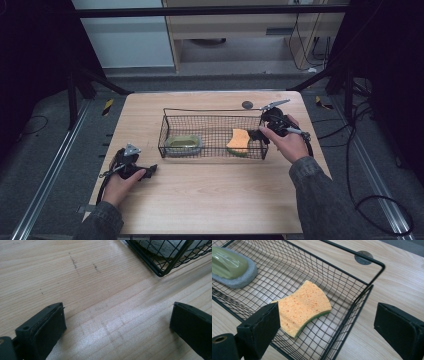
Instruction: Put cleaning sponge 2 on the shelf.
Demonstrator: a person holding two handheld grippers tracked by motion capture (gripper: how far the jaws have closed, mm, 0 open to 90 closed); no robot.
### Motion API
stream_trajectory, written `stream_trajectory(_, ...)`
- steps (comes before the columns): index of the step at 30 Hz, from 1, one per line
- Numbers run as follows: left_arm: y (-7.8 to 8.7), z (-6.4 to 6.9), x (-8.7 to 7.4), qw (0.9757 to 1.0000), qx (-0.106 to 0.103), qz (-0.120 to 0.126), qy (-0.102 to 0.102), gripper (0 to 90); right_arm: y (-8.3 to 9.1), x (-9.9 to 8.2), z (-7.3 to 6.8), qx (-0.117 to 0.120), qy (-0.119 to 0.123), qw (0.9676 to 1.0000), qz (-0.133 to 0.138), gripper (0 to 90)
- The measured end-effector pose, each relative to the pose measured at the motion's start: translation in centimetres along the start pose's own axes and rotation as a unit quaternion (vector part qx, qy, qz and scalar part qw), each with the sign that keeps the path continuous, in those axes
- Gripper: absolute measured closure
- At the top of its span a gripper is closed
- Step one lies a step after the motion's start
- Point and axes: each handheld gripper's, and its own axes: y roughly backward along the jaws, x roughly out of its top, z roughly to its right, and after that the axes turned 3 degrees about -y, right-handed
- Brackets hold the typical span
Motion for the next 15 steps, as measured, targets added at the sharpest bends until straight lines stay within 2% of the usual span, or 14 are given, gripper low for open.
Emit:
stream_trajectory(6, 0.0, 0.0, 0.0, 1.0, 0.0, 0.0, 0.0, 0.0, 0.9, -0.5, 0.9, -0.006, -0.012, 0.9998, 0.012, 6.8)
stream_trajectory(15, 0.0, 0.0, 0.0, 1.0, 0.0, 0.0, 0.0, 0.0, 1.8, -1.3, 1.7, -0.02, -0.016, 0.9994, 0.022, 6.8)
